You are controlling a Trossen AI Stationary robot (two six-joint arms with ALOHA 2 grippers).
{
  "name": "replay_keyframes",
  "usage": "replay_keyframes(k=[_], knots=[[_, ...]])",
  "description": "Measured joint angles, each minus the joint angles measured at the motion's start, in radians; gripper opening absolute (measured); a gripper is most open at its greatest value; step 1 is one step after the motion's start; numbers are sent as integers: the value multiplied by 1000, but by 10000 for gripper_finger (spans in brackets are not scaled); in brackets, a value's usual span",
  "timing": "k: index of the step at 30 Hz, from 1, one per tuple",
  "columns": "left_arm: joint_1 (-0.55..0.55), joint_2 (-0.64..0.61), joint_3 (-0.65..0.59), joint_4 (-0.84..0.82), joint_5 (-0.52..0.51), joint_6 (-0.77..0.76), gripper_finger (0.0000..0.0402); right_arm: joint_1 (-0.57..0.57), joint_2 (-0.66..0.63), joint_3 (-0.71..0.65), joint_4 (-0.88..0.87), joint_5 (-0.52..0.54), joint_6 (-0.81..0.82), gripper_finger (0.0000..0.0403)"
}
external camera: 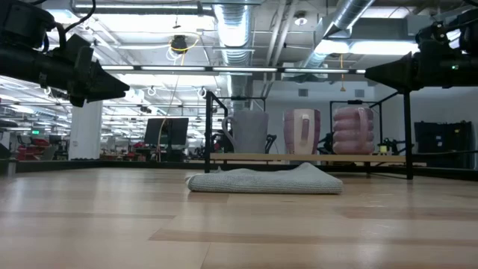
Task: Stack small to large cups/mugs on shelf
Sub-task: Return to Home Position
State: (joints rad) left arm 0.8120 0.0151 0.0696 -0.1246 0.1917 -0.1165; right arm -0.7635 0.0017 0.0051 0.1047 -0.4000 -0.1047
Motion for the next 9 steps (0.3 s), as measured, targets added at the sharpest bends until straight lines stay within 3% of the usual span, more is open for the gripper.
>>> replay_keyframes(k=[9], knots=[[0,0,0,0,0,0,174,0,0,0,0,0,0,155]])
